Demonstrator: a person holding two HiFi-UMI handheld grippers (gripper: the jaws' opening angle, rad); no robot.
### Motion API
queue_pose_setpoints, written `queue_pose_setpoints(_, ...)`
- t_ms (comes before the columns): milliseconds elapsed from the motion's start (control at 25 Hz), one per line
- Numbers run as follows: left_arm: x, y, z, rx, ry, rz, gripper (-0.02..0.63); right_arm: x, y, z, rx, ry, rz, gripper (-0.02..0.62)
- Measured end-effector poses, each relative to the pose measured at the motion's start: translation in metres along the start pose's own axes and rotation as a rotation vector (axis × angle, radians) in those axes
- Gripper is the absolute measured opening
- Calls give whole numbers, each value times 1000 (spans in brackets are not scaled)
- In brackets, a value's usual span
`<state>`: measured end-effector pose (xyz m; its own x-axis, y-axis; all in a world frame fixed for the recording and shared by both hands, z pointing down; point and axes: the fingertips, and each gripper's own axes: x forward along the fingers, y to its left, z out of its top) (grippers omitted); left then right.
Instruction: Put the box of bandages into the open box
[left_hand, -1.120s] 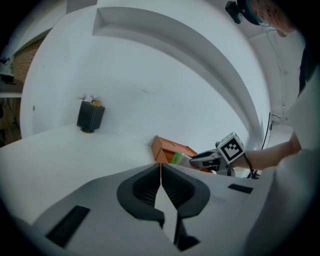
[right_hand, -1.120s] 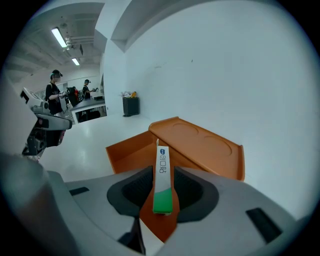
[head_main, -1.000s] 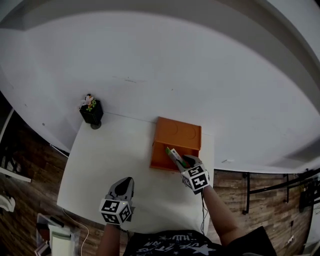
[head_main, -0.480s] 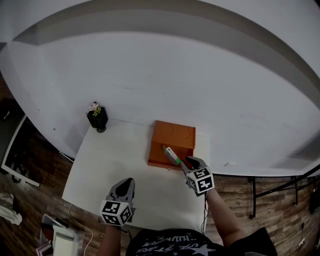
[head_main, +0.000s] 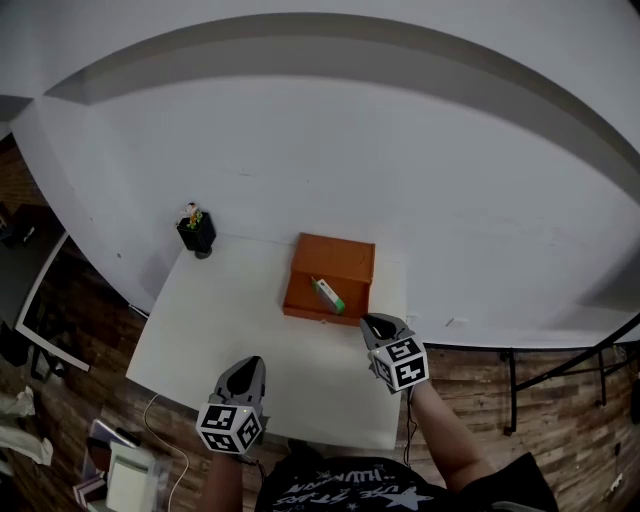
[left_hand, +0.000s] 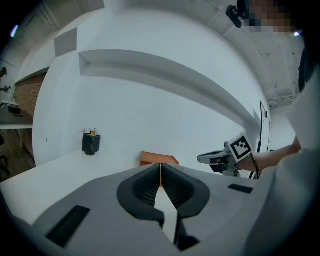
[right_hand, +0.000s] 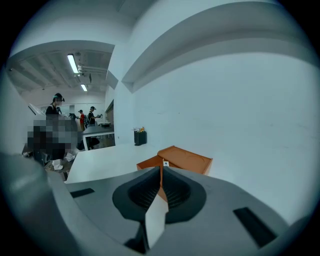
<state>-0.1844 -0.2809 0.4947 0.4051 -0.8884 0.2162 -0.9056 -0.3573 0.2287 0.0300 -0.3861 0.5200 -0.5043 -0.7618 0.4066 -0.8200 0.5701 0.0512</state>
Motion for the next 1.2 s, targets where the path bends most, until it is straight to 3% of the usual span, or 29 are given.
queue_pose_setpoints(480,-47,-88,-32,6,-14,28,21,-102,-9,-42,14,-38,10,49)
queue_pose_setpoints(800,-87,-149,-65,8,4,37,21,-169,2,-89,21,-8,42,49)
queue_pose_setpoints(1200,-125,-197,-98,2,30,48,21,-226,15,-127,41,-9,65,48)
